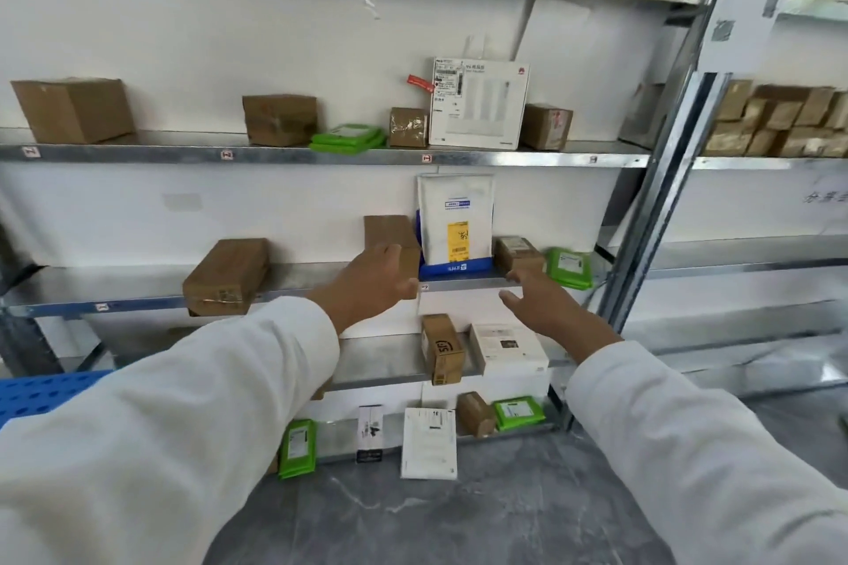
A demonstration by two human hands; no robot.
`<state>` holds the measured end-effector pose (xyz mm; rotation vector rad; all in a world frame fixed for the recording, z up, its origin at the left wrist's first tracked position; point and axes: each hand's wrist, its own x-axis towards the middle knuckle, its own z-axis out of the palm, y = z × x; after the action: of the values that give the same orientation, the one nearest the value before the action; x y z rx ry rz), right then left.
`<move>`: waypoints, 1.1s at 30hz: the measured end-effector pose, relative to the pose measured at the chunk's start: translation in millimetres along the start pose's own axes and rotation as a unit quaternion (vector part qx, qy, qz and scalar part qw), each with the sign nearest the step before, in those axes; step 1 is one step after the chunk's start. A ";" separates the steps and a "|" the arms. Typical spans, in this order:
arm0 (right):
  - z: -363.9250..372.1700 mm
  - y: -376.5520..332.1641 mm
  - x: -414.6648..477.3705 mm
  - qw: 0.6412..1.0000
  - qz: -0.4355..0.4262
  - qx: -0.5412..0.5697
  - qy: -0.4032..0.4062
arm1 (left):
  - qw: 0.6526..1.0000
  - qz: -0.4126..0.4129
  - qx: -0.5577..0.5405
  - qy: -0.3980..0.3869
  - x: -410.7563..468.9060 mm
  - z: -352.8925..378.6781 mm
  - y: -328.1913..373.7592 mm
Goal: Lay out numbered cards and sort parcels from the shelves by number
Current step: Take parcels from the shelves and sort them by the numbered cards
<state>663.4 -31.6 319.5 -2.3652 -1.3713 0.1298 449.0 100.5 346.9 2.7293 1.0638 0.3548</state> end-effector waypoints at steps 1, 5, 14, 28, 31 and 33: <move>-0.2 6.0 7.2 1.000 0.005 -0.002 -0.001 | 1.000 0.003 -0.005 0.002 12.6 3.4 2.4; 0.7 28.8 44.1 1.000 0.014 0.002 -0.007 | 0.999 -0.006 -0.034 0.000 60.1 18.9 10.4; -0.3 69.2 163.0 0.999 0.039 0.001 -0.023 | 0.998 0.009 -0.055 -0.014 194.6 75.1 2.4; 35.2 122.6 300.8 0.996 0.043 0.005 -0.079 | 0.995 -0.024 -0.081 -0.051 330.5 114.4 -15.7; 38.8 131.7 329.4 0.996 0.026 -0.015 -0.086 | 0.996 -0.039 -0.069 -0.042 350.5 124.3 -12.9; 42.2 140.5 351.4 0.997 0.019 -0.018 -0.078 | 0.996 -0.060 -0.064 -0.031 366.4 135.7 -12.0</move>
<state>946.5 217.9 268.2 -2.4554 -1.4098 0.3100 742.0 347.5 270.1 2.5340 1.1394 0.3052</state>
